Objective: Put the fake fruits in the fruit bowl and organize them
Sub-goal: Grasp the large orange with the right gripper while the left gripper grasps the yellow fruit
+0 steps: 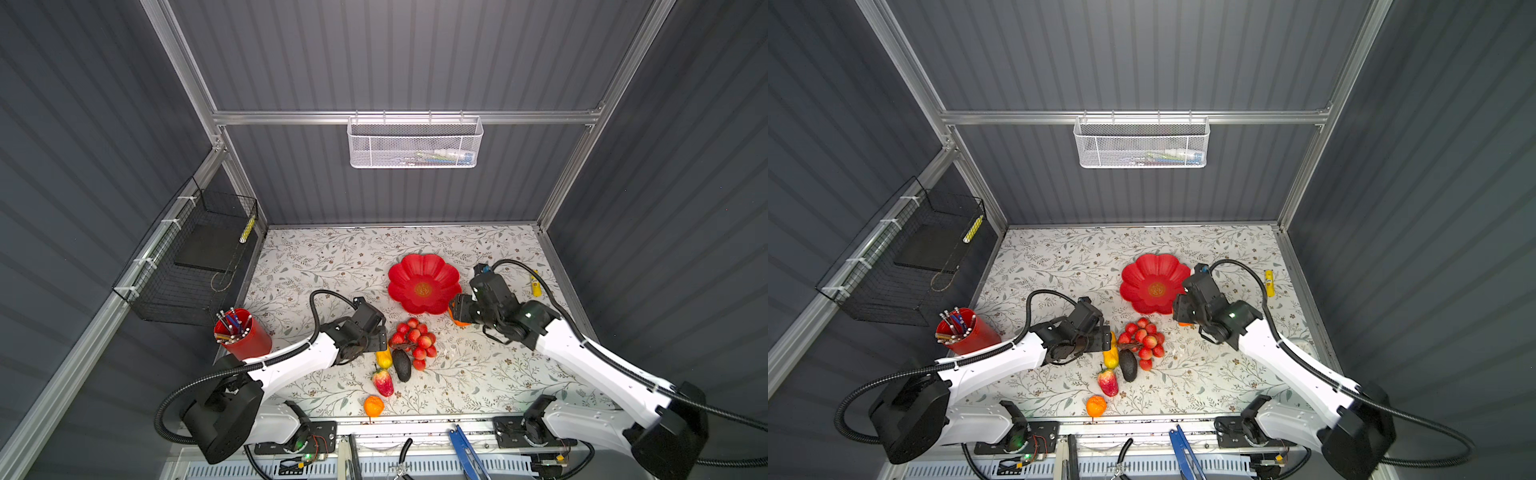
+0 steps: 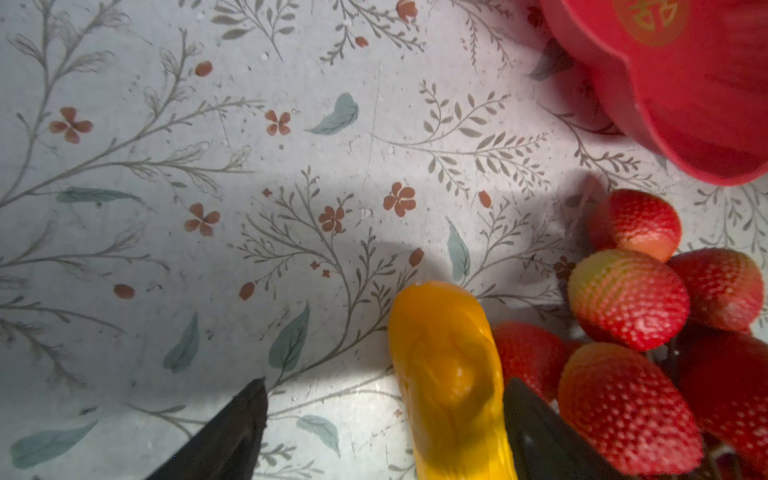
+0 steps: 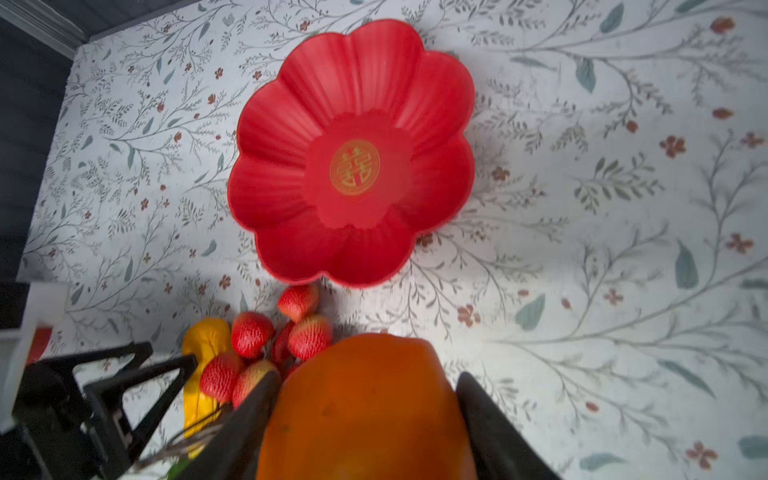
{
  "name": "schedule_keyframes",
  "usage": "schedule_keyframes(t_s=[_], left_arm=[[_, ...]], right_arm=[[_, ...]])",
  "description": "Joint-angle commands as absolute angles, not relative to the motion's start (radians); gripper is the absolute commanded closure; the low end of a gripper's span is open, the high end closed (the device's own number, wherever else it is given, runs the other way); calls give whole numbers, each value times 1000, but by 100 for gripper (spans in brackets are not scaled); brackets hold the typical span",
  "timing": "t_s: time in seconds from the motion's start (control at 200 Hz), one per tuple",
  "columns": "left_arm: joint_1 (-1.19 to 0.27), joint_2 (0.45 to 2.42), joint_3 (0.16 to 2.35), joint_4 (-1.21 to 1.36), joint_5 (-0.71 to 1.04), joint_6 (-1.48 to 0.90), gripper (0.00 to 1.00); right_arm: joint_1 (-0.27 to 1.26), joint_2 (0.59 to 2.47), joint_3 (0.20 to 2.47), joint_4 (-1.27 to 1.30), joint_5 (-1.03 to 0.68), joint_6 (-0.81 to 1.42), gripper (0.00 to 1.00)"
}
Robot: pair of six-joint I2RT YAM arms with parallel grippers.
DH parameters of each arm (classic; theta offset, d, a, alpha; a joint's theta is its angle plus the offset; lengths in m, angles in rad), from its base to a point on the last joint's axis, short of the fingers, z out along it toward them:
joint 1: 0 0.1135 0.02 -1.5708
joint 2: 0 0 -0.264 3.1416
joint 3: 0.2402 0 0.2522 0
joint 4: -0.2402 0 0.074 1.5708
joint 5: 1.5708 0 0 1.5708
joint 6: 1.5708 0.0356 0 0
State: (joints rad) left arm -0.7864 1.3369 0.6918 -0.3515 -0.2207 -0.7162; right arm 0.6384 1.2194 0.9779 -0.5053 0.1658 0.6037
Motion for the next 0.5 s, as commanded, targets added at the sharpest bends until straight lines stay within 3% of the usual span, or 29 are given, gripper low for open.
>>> schedule_keyframes(t_s=[0.0, 0.495], left_arm=[[-805, 1369, 710, -354, -250, -746, 11], [-825, 1463, 726, -301, -245, -783, 13]], right_arm=[[622, 1365, 1073, -433, 171, 472, 52], [532, 1920, 1421, -329, 80, 333, 51]])
